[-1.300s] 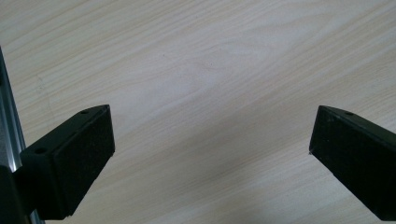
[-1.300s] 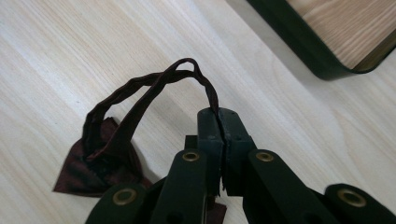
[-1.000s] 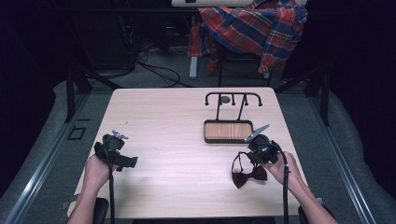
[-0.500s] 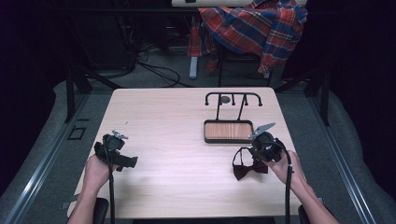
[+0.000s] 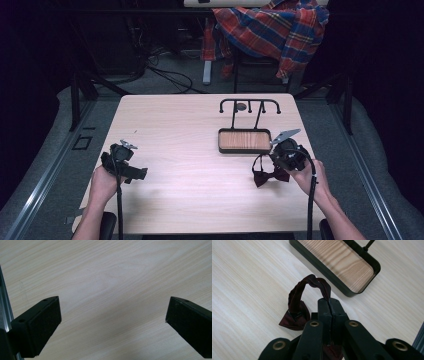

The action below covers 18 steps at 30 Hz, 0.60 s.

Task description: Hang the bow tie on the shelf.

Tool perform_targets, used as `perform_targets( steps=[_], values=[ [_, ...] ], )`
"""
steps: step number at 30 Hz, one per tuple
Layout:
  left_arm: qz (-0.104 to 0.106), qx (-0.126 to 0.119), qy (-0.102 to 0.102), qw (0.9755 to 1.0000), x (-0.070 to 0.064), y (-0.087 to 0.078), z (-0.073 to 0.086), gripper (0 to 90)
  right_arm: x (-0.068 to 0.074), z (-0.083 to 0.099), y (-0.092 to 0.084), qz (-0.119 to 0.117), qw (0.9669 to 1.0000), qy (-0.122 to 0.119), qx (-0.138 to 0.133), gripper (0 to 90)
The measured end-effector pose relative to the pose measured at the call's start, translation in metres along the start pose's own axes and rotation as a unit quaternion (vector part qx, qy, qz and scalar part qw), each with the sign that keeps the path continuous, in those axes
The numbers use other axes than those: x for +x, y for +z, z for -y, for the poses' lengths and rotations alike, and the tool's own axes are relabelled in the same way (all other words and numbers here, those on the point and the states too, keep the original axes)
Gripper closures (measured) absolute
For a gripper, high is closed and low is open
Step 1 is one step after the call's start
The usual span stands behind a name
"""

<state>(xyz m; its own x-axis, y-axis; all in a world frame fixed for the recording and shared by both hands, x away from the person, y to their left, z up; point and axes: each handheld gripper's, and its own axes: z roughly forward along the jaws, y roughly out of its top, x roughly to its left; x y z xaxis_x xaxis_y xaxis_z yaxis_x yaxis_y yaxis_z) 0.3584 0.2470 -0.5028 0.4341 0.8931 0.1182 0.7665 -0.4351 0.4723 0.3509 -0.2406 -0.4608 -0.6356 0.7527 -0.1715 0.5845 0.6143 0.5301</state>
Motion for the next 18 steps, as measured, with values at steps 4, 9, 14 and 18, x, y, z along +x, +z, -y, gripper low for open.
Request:
perform_targets(
  steps=[4,9,14,18],
  values=[
    [0.001,0.0,0.0,1.0,0.0,0.0,0.0,0.2,-0.001,0.0,-0.002,0.005,1.0,0.002,-0.006,89.2],
    [0.001,-0.001,0.001,1.0,-0.001,0.0,0.0,0.1,-0.004,-0.001,-0.003,0.012,0.9999,0.002,-0.008,89.3],
    [0.001,-0.001,0.0,1.0,0.0,0.0,0.0,0.1,-0.008,-0.002,-0.005,0.017,0.9998,0.007,-0.011,89.3],
    [0.0,0.001,0.001,1.0,0.0,0.0,0.0,0.2,-0.011,-0.002,-0.006,0.021,0.9996,0.009,-0.016,89.3]
  ],
)
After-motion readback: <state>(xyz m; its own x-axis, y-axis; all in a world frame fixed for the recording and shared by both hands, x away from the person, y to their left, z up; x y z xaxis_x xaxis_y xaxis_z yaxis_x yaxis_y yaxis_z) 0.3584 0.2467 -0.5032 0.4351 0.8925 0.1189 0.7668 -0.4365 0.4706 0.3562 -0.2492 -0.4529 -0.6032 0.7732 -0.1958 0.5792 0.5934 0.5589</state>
